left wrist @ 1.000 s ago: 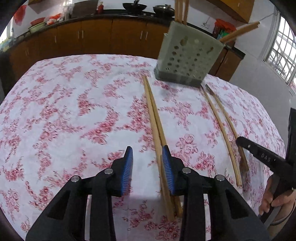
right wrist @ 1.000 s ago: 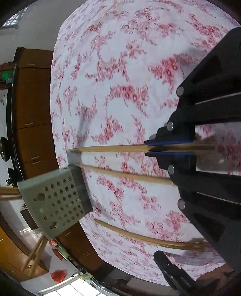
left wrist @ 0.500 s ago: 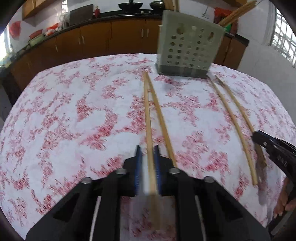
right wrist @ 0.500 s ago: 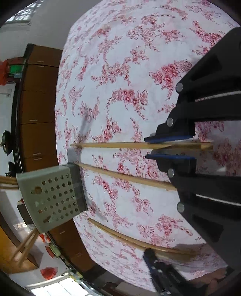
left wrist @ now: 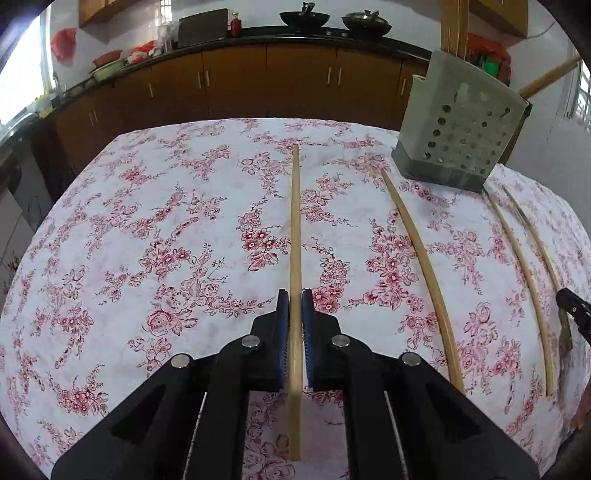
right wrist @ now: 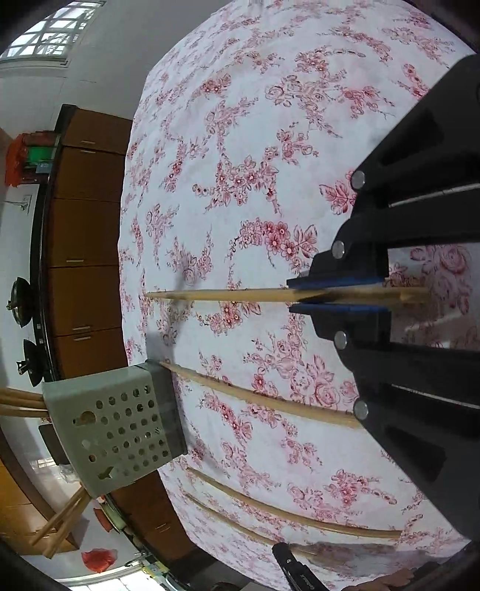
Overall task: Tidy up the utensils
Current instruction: 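Hold the grasped chopsticks on the table with both grippers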
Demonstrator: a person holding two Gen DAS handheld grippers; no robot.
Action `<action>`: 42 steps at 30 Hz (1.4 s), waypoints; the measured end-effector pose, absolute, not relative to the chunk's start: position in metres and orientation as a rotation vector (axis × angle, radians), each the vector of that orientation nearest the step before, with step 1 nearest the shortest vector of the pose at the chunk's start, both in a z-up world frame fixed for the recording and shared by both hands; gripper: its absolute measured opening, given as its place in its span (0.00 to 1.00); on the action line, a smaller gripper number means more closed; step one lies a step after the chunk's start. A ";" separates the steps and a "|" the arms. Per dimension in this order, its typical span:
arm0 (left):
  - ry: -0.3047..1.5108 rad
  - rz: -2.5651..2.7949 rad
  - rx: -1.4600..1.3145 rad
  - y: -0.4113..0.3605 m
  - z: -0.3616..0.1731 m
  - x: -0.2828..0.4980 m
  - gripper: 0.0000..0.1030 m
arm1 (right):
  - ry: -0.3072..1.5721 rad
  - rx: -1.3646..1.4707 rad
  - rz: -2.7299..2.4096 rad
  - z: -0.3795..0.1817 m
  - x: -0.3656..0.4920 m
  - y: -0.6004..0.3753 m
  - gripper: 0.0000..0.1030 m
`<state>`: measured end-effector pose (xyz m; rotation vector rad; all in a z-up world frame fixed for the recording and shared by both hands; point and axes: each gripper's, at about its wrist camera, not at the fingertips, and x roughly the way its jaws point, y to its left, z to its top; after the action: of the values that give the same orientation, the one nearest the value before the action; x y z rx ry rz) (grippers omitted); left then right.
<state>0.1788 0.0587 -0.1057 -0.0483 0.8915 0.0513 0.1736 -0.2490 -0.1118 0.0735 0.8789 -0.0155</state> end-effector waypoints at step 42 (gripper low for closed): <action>0.887 0.023 -0.114 0.066 -0.104 0.176 0.09 | 0.880 0.058 -0.023 -0.113 0.173 -0.247 0.10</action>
<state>0.1759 0.0659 -0.1040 -0.1140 0.8872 0.0234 0.1728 -0.2471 -0.1126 0.0575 0.8805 -0.0235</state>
